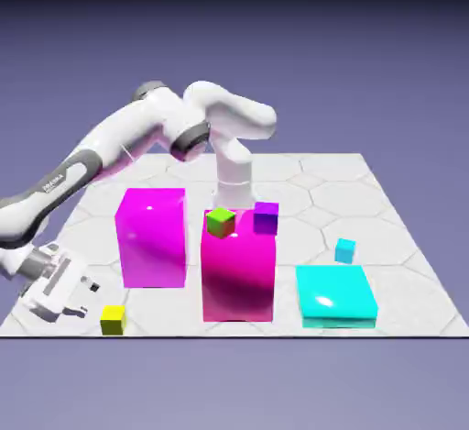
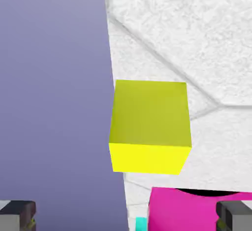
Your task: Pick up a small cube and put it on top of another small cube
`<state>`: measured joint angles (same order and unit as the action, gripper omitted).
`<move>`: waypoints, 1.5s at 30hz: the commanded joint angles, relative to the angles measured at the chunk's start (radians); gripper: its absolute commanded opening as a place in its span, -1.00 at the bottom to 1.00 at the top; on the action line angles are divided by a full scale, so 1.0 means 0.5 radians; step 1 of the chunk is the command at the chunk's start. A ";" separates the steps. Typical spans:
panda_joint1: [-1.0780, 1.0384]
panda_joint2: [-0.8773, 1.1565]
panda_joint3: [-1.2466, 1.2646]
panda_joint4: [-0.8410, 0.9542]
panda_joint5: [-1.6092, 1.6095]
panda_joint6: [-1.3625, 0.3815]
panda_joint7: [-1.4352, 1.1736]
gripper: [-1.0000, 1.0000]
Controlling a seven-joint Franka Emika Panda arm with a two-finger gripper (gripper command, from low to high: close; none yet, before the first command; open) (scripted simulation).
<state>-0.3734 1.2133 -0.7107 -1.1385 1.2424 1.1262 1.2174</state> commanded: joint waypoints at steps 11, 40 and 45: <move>0.136 0.102 -0.020 -0.133 0.102 0.022 -0.074 -1.00; 1.810 -0.937 1.001 -0.918 -0.971 1.696 -0.327 -1.00; 1.861 -1.008 1.326 -1.052 -1.324 1.564 -0.315 -1.00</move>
<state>0.5572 0.7091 -0.0477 -1.6645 0.5835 1.9088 1.0588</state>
